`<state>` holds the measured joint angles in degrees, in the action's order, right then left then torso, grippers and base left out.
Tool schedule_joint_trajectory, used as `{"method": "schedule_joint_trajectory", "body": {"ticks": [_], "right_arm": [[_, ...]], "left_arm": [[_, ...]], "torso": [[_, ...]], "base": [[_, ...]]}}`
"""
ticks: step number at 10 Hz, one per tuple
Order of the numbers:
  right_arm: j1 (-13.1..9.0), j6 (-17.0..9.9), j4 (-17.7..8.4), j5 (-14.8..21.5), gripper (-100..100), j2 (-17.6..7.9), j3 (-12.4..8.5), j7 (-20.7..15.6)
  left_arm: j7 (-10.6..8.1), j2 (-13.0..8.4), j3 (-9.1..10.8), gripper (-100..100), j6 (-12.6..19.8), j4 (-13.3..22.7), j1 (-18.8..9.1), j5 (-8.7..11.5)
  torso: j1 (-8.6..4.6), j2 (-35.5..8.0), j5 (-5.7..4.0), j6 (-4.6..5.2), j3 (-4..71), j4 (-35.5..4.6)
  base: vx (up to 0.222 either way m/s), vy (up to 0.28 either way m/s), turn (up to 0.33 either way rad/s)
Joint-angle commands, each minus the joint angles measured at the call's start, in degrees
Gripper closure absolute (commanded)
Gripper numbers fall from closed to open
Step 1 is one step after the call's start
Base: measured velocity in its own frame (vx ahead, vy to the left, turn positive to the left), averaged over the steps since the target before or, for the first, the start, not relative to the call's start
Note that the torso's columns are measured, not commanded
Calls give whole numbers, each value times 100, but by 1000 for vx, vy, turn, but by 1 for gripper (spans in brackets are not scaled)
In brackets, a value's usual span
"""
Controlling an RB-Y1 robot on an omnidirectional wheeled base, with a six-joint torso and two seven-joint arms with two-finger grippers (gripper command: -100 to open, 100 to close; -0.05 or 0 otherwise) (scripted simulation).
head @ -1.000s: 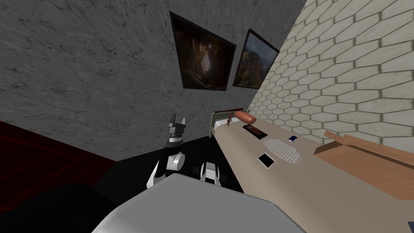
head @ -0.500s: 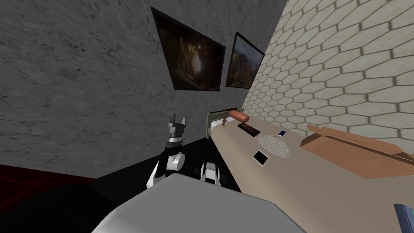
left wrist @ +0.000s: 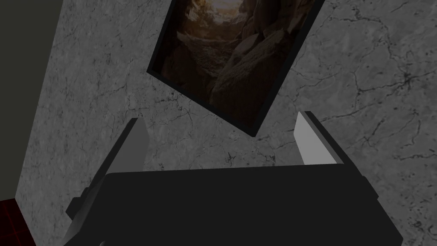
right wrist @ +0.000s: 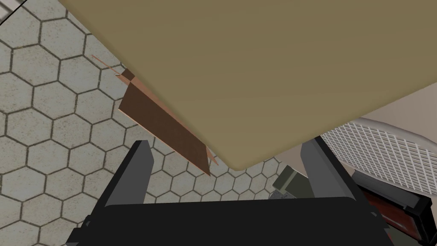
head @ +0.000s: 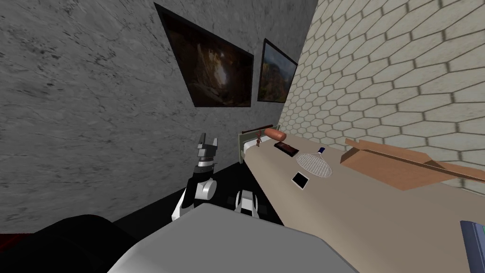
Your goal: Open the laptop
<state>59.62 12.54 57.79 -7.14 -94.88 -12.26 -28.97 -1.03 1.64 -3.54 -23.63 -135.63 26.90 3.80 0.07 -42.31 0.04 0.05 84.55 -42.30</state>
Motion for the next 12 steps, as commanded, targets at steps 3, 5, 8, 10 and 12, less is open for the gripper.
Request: {"method": "schedule_joint_trajectory", "body": {"ticks": [3,5,8,10,12], "right_arm": [[435,66,88,-118,-100,-281,-400,35],[659,186,66,-267,-100,-626,-601,88],[772,246,54,-342,-100,-892,-702,114],[996,365,32,-491,-100,-1300,-903,167],[996,365,32,-491,-100,-1300,-874,167]], "left_arm": [[0,0,0,0,0,0,0,0],[0,0,0,0,0,0,0,0],[0,0,0,0,0,0,-1,0],[0,0,0,0,0,0,0,0],[0,0,0,0,0,0,-1,0]], "torso": [[-10,9,-4,-2,6,3],[-7,4,-3,-3,3,1],[-7,0,-4,-11,1,1],[-12,-1,-5,0,-1,0],[-4,4,-3,-11,3,3]], "base": [[21,12,-76],[42,16,-216],[31,20,-122],[32,14,-226],[22,18,-36]]}}
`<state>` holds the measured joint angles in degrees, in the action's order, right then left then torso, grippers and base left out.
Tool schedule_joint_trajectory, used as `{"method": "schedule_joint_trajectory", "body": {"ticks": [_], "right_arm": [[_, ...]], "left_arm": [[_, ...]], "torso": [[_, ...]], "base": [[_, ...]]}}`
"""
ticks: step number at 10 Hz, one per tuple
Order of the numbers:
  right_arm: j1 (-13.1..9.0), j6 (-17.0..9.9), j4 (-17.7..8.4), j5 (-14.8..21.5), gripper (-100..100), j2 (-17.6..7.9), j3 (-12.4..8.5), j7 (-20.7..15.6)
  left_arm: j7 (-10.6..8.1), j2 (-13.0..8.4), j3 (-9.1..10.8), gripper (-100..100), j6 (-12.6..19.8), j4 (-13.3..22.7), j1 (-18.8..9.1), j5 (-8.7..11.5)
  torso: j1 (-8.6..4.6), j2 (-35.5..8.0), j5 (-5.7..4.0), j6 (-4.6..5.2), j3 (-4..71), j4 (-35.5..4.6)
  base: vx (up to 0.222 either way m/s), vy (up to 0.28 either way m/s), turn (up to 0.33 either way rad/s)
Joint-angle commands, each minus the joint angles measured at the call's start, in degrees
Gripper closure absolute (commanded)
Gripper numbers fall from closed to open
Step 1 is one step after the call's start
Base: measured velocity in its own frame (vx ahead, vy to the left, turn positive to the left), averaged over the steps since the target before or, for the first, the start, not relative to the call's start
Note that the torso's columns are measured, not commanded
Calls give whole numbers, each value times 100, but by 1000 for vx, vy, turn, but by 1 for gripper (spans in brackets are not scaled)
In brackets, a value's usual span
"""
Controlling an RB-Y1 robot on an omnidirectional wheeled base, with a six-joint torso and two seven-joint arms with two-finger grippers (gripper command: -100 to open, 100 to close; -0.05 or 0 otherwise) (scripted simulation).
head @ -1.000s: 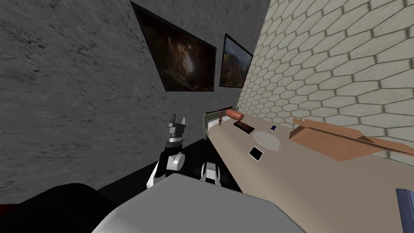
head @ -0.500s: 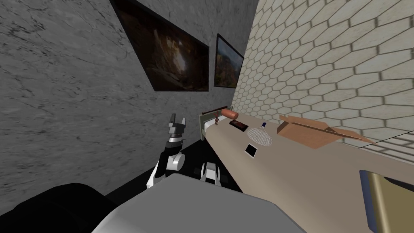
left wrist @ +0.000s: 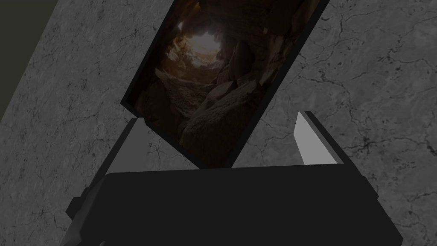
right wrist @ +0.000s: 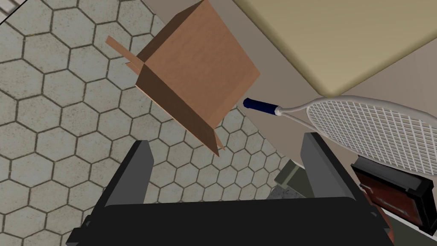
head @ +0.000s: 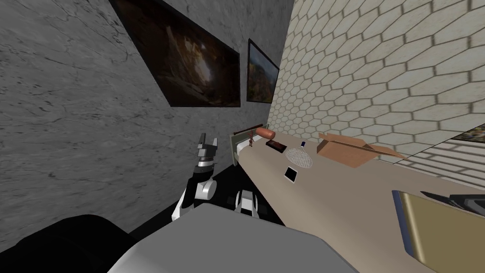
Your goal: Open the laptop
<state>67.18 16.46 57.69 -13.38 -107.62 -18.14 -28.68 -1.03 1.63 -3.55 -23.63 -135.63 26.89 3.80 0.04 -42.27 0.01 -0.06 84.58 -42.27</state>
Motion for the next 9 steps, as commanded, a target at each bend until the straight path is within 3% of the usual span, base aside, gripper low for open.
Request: {"method": "schedule_joint_trajectory", "body": {"ticks": [1,2,4,5,9], "right_arm": [[353,33,30,58,-100,-230,-417,164],[353,33,30,332,-100,-230,-432,164],[359,48,5,124,-100,-231,-406,142],[358,54,3,95,0,-238,-397,111],[358,54,3,98,0,-238,-398,114]], "left_arm": [[0,0,0,0,0,0,0,0],[0,0,0,0,0,0,1,0],[0,0,0,0,0,0,0,0],[0,0,0,0,0,0,0,0],[0,0,0,0,0,0,0,0]], "torso": [[-5,-4,-1,2,-2,-1],[-6,-4,-1,12,-4,-3],[-6,-2,-2,3,-2,-1],[-7,-4,-2,7,-3,-2],[-3,-1,-1,6,-1,-1]], "base": [[20,11,-173],[19,16,-104],[4,3,10],[0,0,0],[0,0,0]]}}
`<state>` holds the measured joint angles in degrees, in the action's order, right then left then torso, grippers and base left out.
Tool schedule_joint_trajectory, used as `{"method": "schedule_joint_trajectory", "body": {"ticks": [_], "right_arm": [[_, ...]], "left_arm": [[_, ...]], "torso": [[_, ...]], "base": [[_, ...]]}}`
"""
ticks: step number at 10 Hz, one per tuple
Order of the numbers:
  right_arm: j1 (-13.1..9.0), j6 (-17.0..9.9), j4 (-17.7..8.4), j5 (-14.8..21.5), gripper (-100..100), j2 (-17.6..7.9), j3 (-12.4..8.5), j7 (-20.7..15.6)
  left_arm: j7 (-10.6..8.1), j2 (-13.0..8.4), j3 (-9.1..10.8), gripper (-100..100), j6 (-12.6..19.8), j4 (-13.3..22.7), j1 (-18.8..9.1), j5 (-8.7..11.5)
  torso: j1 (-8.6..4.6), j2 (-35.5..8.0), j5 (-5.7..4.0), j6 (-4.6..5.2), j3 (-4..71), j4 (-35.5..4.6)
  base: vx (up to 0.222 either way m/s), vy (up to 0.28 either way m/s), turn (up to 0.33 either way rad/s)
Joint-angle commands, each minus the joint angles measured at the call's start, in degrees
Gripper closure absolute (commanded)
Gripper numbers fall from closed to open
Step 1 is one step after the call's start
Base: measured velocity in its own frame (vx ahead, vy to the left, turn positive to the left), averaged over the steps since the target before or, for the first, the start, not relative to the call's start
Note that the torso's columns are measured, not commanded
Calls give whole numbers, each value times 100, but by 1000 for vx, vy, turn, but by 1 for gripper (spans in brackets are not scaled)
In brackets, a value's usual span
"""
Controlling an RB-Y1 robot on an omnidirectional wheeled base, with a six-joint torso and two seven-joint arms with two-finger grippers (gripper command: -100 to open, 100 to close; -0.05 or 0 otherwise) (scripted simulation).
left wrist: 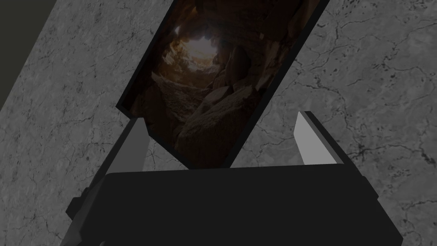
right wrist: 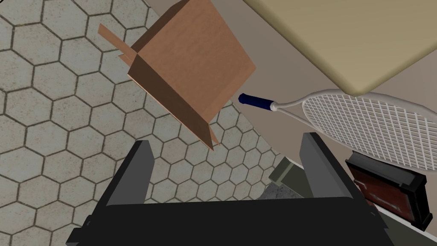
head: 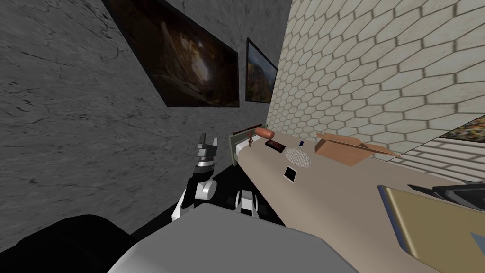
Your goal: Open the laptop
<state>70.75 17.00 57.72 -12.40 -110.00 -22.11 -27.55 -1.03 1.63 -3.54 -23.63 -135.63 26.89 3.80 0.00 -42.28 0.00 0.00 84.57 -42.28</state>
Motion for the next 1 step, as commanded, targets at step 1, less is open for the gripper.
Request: {"method": "schedule_joint_trajectory", "body": {"ticks": [1], "right_arm": [[0,0,0,0,0,0,0,0]], "left_arm": [[0,0,0,0,0,0,0,0]], "torso": [[0,0,0,0,0,0]], "base": [[0,0,0]]}}
